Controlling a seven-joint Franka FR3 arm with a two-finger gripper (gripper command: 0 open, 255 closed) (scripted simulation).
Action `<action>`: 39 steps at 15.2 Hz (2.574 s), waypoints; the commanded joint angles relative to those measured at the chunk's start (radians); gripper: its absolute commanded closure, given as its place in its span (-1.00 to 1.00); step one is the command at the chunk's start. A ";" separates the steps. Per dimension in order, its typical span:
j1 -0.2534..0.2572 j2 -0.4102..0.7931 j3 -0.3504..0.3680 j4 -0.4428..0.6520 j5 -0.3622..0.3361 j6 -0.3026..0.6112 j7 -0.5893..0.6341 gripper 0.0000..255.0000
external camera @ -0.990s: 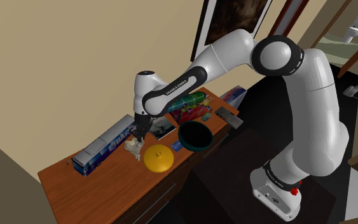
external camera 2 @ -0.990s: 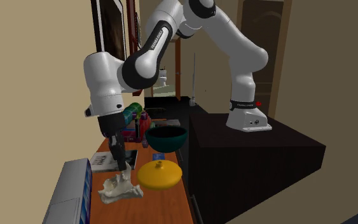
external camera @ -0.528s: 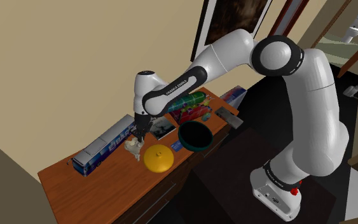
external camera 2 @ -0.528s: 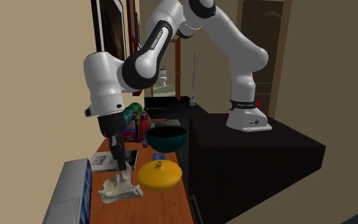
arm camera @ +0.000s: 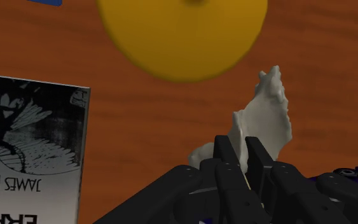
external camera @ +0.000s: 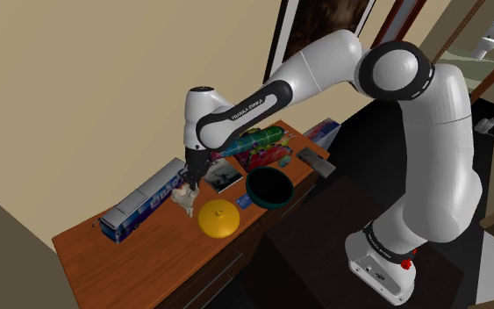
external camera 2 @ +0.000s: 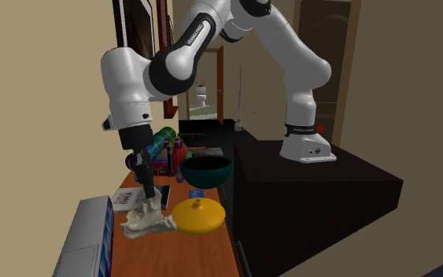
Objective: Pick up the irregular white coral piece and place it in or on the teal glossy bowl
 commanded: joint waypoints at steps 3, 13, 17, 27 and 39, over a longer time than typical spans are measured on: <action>-0.014 -0.041 0.019 -0.007 0.017 -0.033 -0.001 1.00; -0.046 -0.131 0.059 0.001 0.060 -0.124 -0.007 1.00; -0.057 -0.163 0.073 0.010 0.076 -0.163 -0.009 1.00; -0.105 -0.261 0.108 -0.004 0.128 -0.240 -0.035 1.00; -0.383 -0.709 0.130 -0.415 0.419 -0.255 -0.410 1.00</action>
